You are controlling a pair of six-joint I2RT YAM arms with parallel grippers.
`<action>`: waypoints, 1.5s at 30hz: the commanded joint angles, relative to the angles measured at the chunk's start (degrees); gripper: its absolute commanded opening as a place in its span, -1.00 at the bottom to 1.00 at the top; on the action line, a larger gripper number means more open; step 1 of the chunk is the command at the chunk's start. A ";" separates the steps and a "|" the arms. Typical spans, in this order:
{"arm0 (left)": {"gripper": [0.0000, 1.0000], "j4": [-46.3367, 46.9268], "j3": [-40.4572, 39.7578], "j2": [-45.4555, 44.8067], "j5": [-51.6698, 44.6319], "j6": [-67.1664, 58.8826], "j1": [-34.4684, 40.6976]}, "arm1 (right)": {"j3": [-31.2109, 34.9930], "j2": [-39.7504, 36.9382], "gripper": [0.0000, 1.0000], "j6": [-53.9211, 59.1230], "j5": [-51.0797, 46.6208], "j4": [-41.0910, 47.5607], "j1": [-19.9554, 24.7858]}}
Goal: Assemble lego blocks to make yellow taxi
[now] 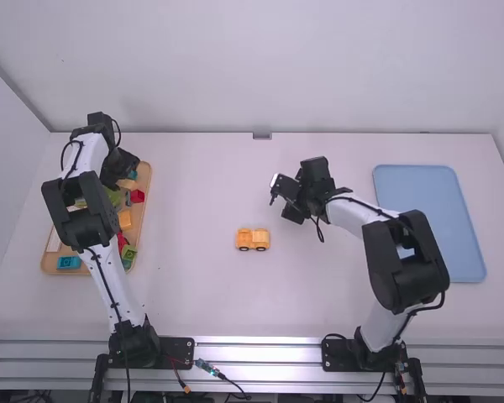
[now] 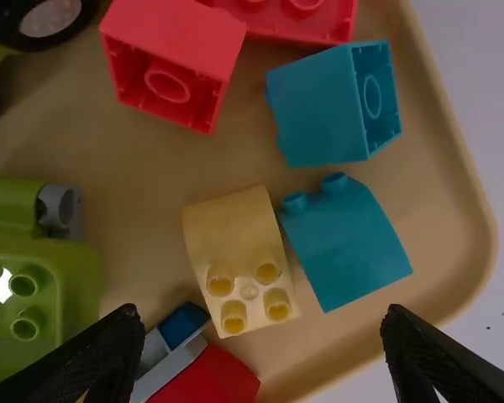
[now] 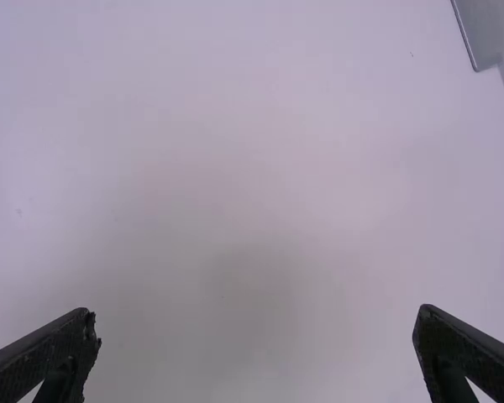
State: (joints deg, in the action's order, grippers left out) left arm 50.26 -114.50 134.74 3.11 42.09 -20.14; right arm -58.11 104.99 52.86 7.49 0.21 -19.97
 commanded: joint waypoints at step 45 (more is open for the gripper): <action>0.36 -2.58 3.58 3.59 0.63 7.61 -0.11 | 0.31 -1.03 0.98 -5.09 6.75 -2.60 2.29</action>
State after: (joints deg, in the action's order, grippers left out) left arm 47.62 -111.85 137.05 3.29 48.73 -20.14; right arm -58.11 104.99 48.16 13.39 -2.42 -17.52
